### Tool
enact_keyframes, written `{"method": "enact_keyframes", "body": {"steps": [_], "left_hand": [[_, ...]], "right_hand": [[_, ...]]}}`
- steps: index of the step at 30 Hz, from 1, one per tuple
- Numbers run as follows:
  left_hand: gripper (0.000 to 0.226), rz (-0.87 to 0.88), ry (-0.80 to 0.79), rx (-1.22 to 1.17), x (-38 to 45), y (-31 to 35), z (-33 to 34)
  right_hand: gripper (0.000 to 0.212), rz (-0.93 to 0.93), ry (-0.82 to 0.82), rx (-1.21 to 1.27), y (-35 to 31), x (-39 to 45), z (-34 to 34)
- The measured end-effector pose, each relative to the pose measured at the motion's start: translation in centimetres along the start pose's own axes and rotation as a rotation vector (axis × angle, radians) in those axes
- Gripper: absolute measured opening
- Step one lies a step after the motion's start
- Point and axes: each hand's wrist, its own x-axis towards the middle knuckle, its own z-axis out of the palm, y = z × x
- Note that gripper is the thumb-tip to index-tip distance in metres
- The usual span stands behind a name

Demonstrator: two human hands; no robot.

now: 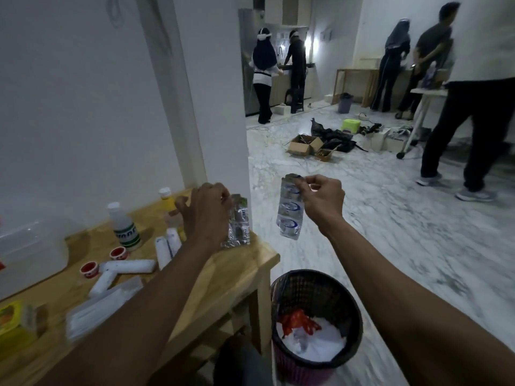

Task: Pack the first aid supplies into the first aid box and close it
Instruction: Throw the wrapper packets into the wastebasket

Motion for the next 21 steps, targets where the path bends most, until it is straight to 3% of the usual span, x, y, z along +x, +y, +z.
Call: {"method": "enact_keyframes", "body": {"steps": [7,14,21], "left_hand": [[0.015,0.049,0.0,-0.162,-0.2,8.2,3.6],[0.011,0.027,-0.218,-0.396,-4.0,12.7,11.6],[0.011,-0.065,-0.425,-0.359,-8.4,12.0,20.5]], "right_hand": [[0.019,0.077,0.11,0.056,3.1,1.8,-6.5],[0.014,0.265,0.168,0.066,11.3,1.8,-9.4],[0.013,0.454,0.137,-0.02,20.6,-0.2,-8.8]]}}
